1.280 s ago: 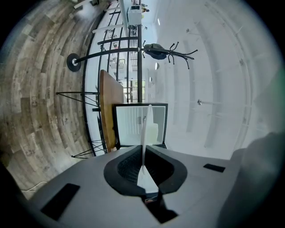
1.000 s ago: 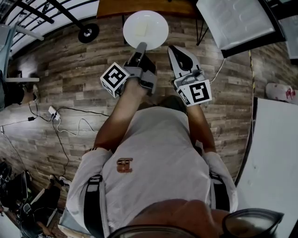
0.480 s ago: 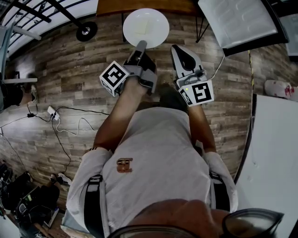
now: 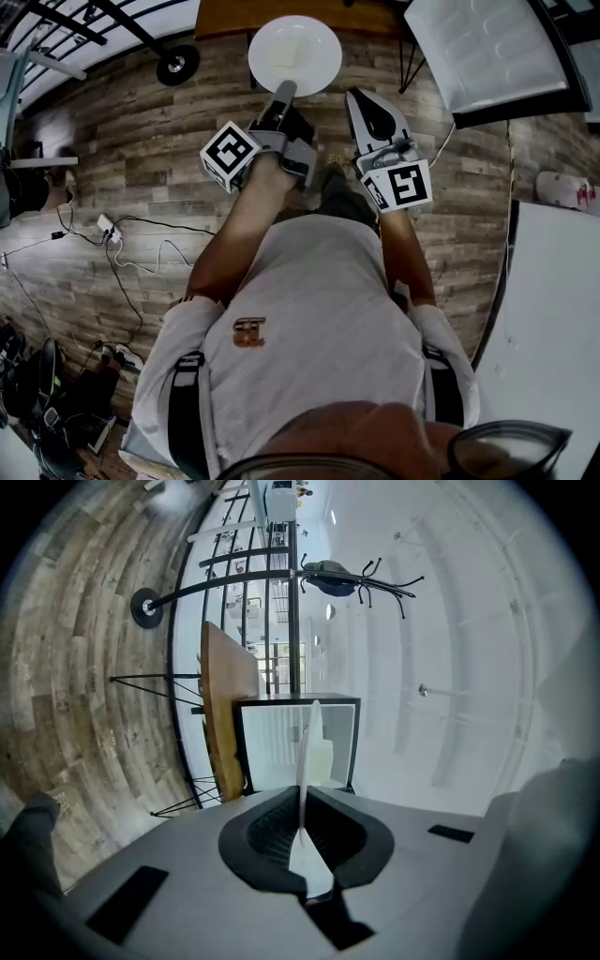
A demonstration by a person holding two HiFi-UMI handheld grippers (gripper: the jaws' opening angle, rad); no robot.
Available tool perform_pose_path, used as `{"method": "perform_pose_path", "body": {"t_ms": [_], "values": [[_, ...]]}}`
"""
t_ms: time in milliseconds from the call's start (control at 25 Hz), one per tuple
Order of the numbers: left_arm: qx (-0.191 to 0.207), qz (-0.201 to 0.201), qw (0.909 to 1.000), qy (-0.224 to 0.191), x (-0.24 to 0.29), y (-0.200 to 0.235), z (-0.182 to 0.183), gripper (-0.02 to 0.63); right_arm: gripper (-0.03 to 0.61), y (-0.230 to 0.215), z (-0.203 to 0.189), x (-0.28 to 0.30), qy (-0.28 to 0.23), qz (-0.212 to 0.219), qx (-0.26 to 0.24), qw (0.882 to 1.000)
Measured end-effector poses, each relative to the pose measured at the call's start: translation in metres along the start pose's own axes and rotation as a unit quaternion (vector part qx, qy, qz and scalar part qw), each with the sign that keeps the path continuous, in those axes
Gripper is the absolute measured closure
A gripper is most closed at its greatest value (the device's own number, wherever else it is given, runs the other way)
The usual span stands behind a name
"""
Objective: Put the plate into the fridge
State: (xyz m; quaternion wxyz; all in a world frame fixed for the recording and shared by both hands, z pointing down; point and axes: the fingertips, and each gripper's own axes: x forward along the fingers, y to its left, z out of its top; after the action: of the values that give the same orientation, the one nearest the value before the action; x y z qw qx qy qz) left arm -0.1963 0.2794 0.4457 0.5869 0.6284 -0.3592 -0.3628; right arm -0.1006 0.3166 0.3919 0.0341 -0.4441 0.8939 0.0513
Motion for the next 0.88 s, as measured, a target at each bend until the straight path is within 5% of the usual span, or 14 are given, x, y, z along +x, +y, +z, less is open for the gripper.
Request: {"method": "perform_pose_path", "body": {"t_ms": [160,400,880], "values": [[0.0,-0.005,1.0,0.006,0.02,0.0,0.001,0.587,0.546,-0.018,-0.004,0.012,-0.002,-0.001,-0.001,1.0],[-0.001,0.011,0.9999,0.001,0.139,0.012,0.019,0.588,0.546,-0.122,-0.022,0.081,0.005,0.006,0.001,1.0],[-0.01,0.028,0.9994,-0.015,0.284,0.028,0.063,0.588,0.546,-0.243,-0.039,0.188,0.015,0.024,-0.008,1.0]]}}
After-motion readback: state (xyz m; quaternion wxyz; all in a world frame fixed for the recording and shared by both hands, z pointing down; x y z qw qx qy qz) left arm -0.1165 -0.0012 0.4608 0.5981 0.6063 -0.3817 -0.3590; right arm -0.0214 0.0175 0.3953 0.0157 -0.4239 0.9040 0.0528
